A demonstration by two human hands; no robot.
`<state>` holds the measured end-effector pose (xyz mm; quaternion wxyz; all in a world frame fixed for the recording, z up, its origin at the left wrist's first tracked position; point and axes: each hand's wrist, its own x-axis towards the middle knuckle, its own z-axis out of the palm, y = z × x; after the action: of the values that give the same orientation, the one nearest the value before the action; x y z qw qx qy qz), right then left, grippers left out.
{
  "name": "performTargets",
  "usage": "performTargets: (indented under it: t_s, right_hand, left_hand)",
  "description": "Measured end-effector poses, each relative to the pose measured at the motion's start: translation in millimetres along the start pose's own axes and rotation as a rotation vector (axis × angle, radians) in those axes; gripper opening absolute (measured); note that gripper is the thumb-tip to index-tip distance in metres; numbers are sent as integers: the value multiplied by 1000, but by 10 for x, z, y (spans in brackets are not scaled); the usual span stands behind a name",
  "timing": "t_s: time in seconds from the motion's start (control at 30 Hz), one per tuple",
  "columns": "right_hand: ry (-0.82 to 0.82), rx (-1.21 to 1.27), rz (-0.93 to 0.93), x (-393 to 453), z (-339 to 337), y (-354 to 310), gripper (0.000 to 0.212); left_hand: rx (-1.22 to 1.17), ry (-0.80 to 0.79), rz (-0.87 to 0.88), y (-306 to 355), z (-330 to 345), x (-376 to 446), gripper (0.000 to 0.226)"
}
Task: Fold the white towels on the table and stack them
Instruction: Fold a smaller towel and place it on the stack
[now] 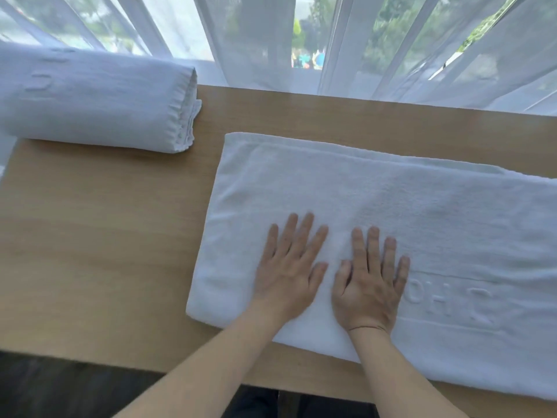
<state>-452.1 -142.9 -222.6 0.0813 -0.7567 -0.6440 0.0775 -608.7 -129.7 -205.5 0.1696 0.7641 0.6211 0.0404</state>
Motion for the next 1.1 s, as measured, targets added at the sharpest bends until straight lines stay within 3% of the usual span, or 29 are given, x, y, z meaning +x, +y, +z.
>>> performTargets:
  t_s: [0.13,0.23,0.57,0.63,0.8,1.1]
  right_hand:
    - [-15,-11,8,8,-4,-1,63]
    - [-6,-1,9,-10,-16,6,63]
    - [26,-12,1,1,22,4,63]
    - [29,-12,-1,2,22,-3,63]
    - [34,-9,2,5,24,4,64]
    - [24,-10,-2,0,35,6,64]
  left_hand:
    - [82,-40,-6,-396,-1,-317,66]
    - [108,-56,-8,-649,-157,-78,67]
    - [53,-35,-254,-1210,-401,870,67]
    - [44,-10,-225,-1062,-374,703,68]
    - [58,-9,58,-357,20,-308,67]
    - [101,-53,-143,-900,-154,-492,69]
